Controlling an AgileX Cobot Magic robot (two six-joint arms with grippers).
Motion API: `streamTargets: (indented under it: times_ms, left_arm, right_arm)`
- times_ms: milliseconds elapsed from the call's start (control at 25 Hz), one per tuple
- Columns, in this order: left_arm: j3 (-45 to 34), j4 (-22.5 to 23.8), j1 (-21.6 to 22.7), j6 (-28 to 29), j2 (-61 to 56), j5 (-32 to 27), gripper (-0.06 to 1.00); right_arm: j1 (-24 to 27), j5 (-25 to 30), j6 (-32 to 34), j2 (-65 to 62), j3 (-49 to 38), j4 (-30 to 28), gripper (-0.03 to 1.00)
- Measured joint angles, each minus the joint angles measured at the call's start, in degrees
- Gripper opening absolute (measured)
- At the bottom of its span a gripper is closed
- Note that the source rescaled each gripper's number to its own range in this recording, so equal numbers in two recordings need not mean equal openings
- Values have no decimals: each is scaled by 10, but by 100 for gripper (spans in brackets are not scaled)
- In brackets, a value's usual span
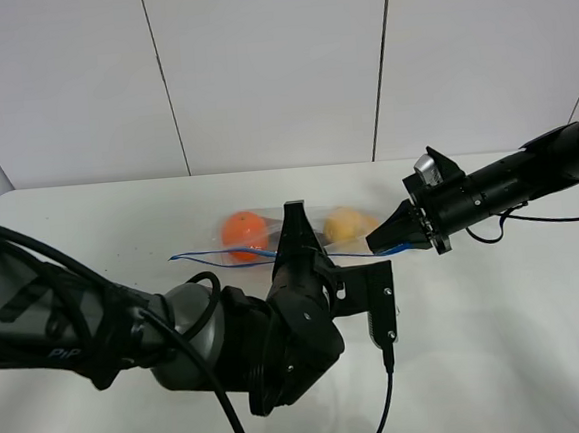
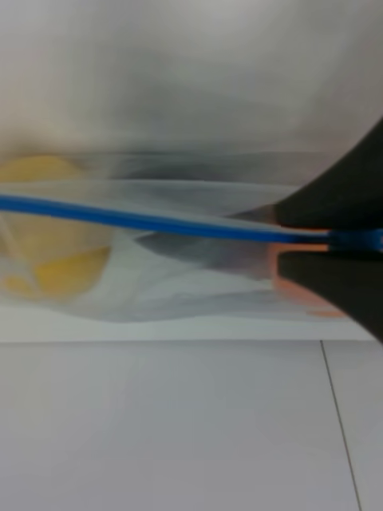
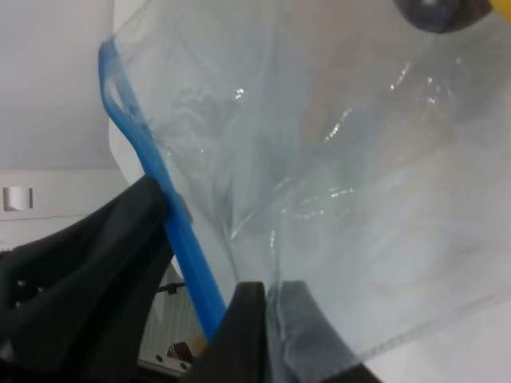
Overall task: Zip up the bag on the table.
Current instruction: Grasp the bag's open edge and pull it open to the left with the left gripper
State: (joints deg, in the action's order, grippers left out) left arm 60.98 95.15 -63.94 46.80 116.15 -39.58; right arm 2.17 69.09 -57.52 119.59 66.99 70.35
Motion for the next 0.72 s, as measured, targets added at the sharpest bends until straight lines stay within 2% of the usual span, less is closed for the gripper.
streamTargets:
  times_ms: [440, 720]
  left_arm:
    - [-52, 4, 38, 18, -24, 0, 0]
    - [-79, 5, 44, 25, -32, -3, 0]
  right_arm:
    - [0, 0, 0, 0, 0, -3, 0]
    - [0, 0, 0, 0, 0, -4, 0]
